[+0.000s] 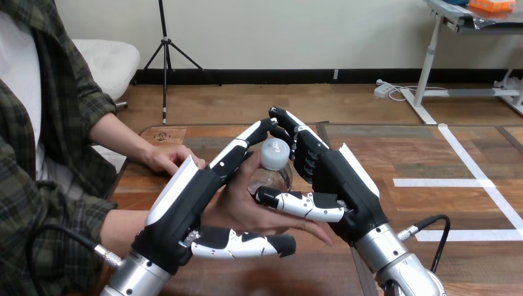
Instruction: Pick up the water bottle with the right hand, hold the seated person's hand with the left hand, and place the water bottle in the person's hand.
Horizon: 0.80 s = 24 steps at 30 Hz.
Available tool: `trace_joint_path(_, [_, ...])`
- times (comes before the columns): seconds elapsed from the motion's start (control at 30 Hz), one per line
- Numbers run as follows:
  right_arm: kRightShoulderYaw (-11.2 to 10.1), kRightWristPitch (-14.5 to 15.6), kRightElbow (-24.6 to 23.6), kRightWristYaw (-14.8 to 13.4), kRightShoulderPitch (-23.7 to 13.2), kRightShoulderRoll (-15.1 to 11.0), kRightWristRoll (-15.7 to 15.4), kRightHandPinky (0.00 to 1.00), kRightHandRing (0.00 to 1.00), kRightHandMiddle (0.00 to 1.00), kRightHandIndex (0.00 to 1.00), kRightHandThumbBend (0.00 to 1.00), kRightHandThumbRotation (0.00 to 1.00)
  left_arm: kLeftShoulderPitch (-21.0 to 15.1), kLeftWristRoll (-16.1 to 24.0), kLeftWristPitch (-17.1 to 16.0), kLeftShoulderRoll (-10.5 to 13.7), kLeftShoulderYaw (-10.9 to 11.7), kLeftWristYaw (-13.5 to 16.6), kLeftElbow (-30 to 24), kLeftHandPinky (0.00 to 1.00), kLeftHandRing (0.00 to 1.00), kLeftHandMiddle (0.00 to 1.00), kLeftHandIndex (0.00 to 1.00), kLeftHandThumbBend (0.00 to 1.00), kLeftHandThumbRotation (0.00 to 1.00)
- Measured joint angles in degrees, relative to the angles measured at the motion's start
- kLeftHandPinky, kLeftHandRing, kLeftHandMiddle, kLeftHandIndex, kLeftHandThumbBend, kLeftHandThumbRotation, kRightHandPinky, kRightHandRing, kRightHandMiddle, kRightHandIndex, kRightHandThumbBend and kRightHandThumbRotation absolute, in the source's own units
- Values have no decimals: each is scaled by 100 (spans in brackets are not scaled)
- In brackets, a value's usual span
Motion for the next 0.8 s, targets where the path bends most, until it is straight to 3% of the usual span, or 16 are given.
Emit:
trace_joint_path(0.4, [-174,-55,-1,-86,0,61,187,86,92,93,90,62,41,61,-890,-128,-270,19,-286,39,87,92,92,89,83,30])
trace_joint_path(0.63, [-306,-185,-43,-233,5,113,287,84,90,91,89,61,49,65,-1458,-426,-499,24,-600,130,88,89,90,88,81,41])
trace_joint_path(0.8, [-389,-323,-135,-339,31,164,334,83,90,91,89,60,56,65,-1656,-571,-668,48,-719,176,88,87,88,87,82,51])
